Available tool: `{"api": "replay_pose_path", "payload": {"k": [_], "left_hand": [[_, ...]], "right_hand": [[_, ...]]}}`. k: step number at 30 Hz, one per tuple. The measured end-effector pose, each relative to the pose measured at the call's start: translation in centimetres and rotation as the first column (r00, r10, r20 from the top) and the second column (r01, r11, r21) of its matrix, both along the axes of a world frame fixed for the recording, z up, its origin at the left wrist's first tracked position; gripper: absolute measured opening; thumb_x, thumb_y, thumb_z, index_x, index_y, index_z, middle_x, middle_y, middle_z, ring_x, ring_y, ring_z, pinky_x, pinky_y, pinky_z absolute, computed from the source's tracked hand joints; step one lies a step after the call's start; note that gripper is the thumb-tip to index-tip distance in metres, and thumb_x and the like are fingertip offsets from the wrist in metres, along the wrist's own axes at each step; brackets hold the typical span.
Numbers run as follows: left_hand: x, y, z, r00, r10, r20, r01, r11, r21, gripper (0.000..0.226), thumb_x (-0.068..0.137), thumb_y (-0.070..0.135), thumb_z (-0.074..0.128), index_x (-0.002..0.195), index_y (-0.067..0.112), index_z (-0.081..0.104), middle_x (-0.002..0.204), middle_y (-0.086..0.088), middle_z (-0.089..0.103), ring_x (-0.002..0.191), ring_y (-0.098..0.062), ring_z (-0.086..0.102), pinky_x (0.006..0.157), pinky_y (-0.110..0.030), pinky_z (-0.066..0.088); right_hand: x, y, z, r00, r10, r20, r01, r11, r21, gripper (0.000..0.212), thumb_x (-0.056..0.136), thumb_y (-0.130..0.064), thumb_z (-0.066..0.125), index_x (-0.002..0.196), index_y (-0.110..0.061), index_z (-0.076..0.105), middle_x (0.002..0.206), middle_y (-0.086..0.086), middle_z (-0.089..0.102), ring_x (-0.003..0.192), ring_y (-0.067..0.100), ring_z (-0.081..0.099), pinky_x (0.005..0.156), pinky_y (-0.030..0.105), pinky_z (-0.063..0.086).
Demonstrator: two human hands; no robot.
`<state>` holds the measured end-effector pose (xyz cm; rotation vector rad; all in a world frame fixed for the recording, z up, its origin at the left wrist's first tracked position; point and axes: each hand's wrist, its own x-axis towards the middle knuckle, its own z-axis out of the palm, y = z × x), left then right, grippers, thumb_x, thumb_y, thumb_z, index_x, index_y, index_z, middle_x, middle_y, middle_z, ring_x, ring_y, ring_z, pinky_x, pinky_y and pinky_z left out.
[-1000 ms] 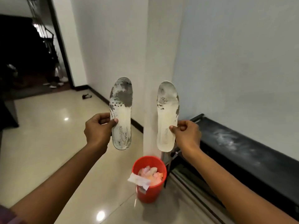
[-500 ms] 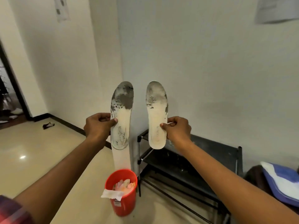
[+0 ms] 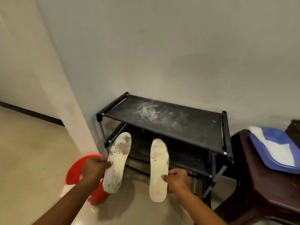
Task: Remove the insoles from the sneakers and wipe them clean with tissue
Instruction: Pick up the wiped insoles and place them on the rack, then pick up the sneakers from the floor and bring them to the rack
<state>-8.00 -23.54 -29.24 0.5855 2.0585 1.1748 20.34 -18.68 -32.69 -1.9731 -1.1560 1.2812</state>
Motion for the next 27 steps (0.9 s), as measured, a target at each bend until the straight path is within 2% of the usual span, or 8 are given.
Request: {"api": "replay_pose_path", "payload": {"k": [5, 8, 13, 17, 20, 22, 24, 27], "left_hand": [[2.7, 9.7, -3.8, 0.991, -0.131, -0.013, 0.131, 0.991, 0.015, 0.017, 0.073, 0.015, 0.091, 0.076, 0.023, 0.076, 0.078, -0.005, 0.077, 0.076, -0.026, 0.074, 0.074, -0.037, 0.061], [3.8, 15.0, -5.8, 0.989, -0.145, -0.033, 0.146, 0.989, 0.036, 0.023, 0.061, 0.027, 0.096, 0.069, 0.026, 0.074, 0.090, -0.010, 0.079, 0.089, -0.030, 0.075, 0.086, -0.049, 0.061], [6.7, 19.5, -6.3, 0.987, -0.130, -0.091, 0.132, 0.991, 0.016, 0.026, 0.081, 0.020, 0.086, 0.100, 0.004, 0.078, 0.109, -0.016, 0.076, 0.107, -0.032, 0.070, 0.097, -0.037, 0.055], [7.8, 20.6, -7.0, 0.984, -0.127, -0.122, 0.133, 0.990, 0.047, 0.033, 0.086, 0.027, 0.081, 0.107, 0.001, 0.077, 0.115, -0.018, 0.075, 0.115, -0.032, 0.067, 0.085, -0.026, 0.043], [7.7, 20.0, -7.1, 0.980, -0.133, -0.150, 0.146, 0.986, 0.079, 0.033, 0.084, 0.026, 0.083, 0.109, 0.004, 0.077, 0.111, -0.016, 0.076, 0.107, -0.028, 0.069, 0.088, -0.024, 0.047], [7.5, 18.7, -7.1, 0.976, -0.165, -0.140, 0.180, 0.979, 0.097, 0.025, 0.082, 0.019, 0.085, 0.101, 0.006, 0.077, 0.098, -0.011, 0.077, 0.091, -0.018, 0.071, 0.096, -0.031, 0.054], [7.3, 17.0, -6.8, 0.972, -0.184, -0.144, 0.199, 0.975, 0.102, 0.022, 0.080, 0.017, 0.087, 0.097, 0.008, 0.076, 0.091, -0.008, 0.078, 0.083, -0.014, 0.070, 0.095, -0.039, 0.058], [7.6, 13.9, -4.8, 0.952, -0.240, -0.189, 0.264, 0.957, 0.118, 0.029, 0.080, 0.015, 0.086, 0.106, 0.007, 0.077, 0.090, -0.007, 0.078, 0.078, -0.009, 0.069, 0.088, -0.030, 0.059]], "right_hand": [[2.4, 8.4, -3.0, 0.994, -0.111, 0.017, 0.111, 0.994, 0.023, 0.023, 0.066, -0.020, 0.092, 0.070, -0.024, 0.069, 0.079, 0.002, 0.073, 0.075, 0.025, 0.072, 0.070, 0.046, 0.062], [3.0, 12.3, -4.0, 0.988, -0.150, -0.038, 0.152, 0.988, 0.037, 0.025, 0.068, -0.015, 0.091, 0.074, -0.018, 0.067, 0.083, 0.008, 0.073, 0.074, 0.028, 0.072, 0.061, 0.044, 0.062], [3.3, 16.4, -5.8, 0.979, -0.161, -0.125, 0.164, 0.986, 0.008, 0.022, 0.084, -0.018, 0.079, 0.077, -0.021, 0.058, 0.103, 0.011, 0.069, 0.073, 0.019, 0.062, 0.047, 0.027, 0.047], [2.8, 17.2, -6.5, 0.990, -0.136, -0.031, 0.138, 0.989, 0.054, 0.024, 0.087, -0.025, 0.077, 0.074, -0.019, 0.057, 0.096, 0.010, 0.067, 0.064, 0.017, 0.060, 0.051, 0.031, 0.053], [2.6, 16.2, -6.6, 0.989, -0.121, 0.086, 0.112, 0.988, 0.107, 0.024, 0.086, -0.035, 0.076, 0.086, -0.015, 0.062, 0.088, 0.007, 0.068, 0.062, 0.023, 0.066, 0.062, 0.036, 0.061], [2.8, 15.1, -6.6, 0.978, -0.125, 0.166, 0.103, 0.986, 0.134, 0.028, 0.083, -0.041, 0.075, 0.092, -0.016, 0.066, 0.095, 0.008, 0.072, 0.077, 0.030, 0.071, 0.070, 0.041, 0.062], [2.9, 13.5, -5.6, 0.965, -0.094, 0.246, 0.060, 0.988, 0.144, 0.020, 0.084, -0.037, 0.074, 0.091, -0.020, 0.066, 0.096, 0.007, 0.072, 0.086, 0.031, 0.071, 0.077, 0.040, 0.061], [2.8, 10.3, -3.2, 0.960, -0.064, 0.272, 0.022, 0.988, 0.153, 0.011, 0.084, -0.027, 0.074, 0.091, -0.023, 0.067, 0.091, 0.000, 0.069, 0.085, 0.025, 0.070, 0.075, 0.033, 0.059]]}}
